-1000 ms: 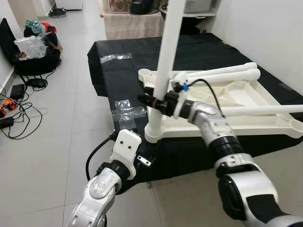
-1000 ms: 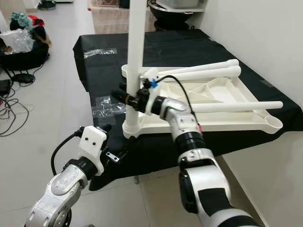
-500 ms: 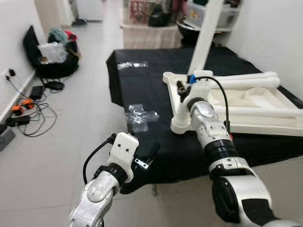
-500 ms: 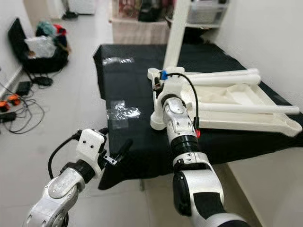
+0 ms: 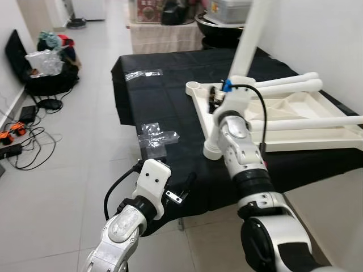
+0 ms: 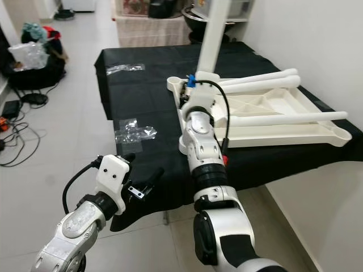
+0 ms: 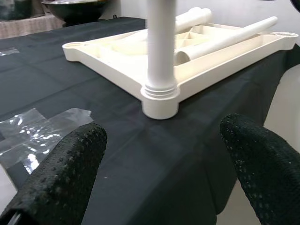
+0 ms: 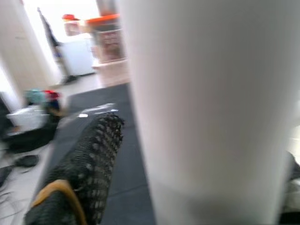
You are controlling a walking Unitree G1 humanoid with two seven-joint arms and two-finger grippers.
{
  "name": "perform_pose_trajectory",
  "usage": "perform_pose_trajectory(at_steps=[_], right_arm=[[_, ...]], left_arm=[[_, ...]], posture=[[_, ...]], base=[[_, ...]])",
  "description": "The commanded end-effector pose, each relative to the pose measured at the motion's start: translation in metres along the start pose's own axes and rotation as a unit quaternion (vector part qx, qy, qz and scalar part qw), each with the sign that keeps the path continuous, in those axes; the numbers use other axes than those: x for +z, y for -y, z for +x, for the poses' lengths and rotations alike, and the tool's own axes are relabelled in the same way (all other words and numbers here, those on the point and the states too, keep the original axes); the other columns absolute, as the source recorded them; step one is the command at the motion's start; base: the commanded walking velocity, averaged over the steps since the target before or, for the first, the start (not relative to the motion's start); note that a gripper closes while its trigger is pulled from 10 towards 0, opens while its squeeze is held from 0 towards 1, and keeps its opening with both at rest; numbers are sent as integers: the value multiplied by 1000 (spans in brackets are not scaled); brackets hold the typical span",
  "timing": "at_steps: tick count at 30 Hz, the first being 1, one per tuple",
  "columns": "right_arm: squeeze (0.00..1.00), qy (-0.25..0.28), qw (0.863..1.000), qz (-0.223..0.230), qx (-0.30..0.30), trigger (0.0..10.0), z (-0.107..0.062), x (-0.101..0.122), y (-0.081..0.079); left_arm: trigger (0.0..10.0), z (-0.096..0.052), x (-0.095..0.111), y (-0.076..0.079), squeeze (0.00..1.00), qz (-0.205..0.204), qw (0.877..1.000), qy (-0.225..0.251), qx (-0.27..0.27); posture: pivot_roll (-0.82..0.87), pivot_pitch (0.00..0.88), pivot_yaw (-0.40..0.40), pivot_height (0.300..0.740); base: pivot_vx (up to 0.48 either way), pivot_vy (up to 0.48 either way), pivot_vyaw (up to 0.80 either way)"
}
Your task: Building children table
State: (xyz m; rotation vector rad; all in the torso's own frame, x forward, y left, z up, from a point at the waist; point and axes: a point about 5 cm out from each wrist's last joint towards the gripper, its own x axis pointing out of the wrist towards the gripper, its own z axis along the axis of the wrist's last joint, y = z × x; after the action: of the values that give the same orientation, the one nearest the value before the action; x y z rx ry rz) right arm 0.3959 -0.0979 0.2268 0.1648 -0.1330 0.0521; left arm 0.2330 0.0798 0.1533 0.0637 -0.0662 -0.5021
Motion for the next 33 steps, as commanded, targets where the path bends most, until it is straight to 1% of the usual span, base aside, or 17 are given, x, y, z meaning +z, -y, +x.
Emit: perform_pose_trajectory(at_steps=[1, 2, 5, 6, 8, 9, 10, 11, 12, 16, 22, 23, 24, 25, 26, 27, 33], right_arm=[[251, 10, 999, 9, 51, 10000, 1, 5, -14], [0, 15, 997, 6, 74, 10000, 1, 7, -15], [0, -11, 979, 34, 200, 10000, -5, 3, -21], [0, -11, 979, 34, 200, 10000, -5, 3, -21], [0, -38, 942, 53, 330, 10000, -16, -1, -23], [0, -38, 942, 53, 330, 10000, -16, -1, -23], [0, -49, 921, 43, 384, 10000, -22, -4, -21], [0, -49, 921, 43, 384, 10000, -22, -4, -21], [0, -62, 904, 58, 419, 10000, -25, -6, -18], [0, -71, 880, 70, 464, 10000, -27, -5, -10], [0, -65, 890, 47, 450, 10000, -22, -7, -5], [0, -64, 901, 30, 428, 4627, -18, -9, -4], [0, -64, 901, 30, 428, 4627, -18, -9, -4], [0, -56, 908, 19, 415, 0, -17, -10, -5], [0, -56, 908, 19, 415, 0, -17, -10, -5], [0, -44, 921, -4, 386, 0, -15, -12, -6], [0, -42, 929, -15, 368, 0, -15, -14, -5]], left_arm=[[10000, 0, -3, 1, 0, -2, 1000, -4, 2], [10000, 0, -3, 1, 0, -3, 1000, -4, 3], [10000, 0, -3, 1, 0, -2, 1000, -3, 4], [10000, 0, -3, 1, 0, -2, 1000, -3, 4], [10000, 0, -3, 1, 0, -2, 1000, -3, 4], [10000, 0, -3, 1, 0, -2, 1000, -3, 4], [10000, 1, -3, 2, 0, -2, 1000, -3, 3], [10000, 1, -3, 2, 0, -2, 1000, -3, 3], [10000, 1, -3, 2, 0, -2, 1000, -3, 3], [10000, 1, -3, 1, 0, 0, 1000, -3, 3], [10000, 0, -3, 0, 0, 2, 1000, -4, 3], [10000, 0, -3, 0, 0, 1, 1000, -4, 3], [10000, 0, -3, 0, 0, 1, 1000, -4, 3], [10000, 0, -3, 1, 0, 1, 1000, -5, 2], [10000, 0, -3, 1, 0, 1, 1000, -5, 2], [10000, -1, -4, 2, 0, 0, 1000, -6, 2], [10000, -2, -4, 2, 0, -1, 1000, -7, 3]], posture=[[26, 16, -77, 740], [28, 17, -78, 740], [27, 11, -80, 740], [27, 11, -80, 740], [27, 7, -80, 740], [27, 7, -80, 740], [32, 5, -81, 740], [32, 5, -81, 740], [34, 3, -80, 740], [39, 0, -81, 740], [38, 0, -83, 740], [37, 0, -82, 740], [37, 0, -82, 740], [42, 6, -86, 740], [42, 6, -86, 740], [39, 10, -83, 740], [35, 7, -82, 740]], base=[[0, 0, 0], [0, 0, 0], [0, 0, 0], [0, 0, 0], [0, 0, 0], [0, 0, 0], [0, 0, 0], [0, 0, 0], [0, 0, 0], [0, 0, 0], [0, 0, 0], [0, 0, 0], [0, 0, 0], [0, 0, 0], [0, 0, 0], [0, 0, 0], [0, 0, 0]])
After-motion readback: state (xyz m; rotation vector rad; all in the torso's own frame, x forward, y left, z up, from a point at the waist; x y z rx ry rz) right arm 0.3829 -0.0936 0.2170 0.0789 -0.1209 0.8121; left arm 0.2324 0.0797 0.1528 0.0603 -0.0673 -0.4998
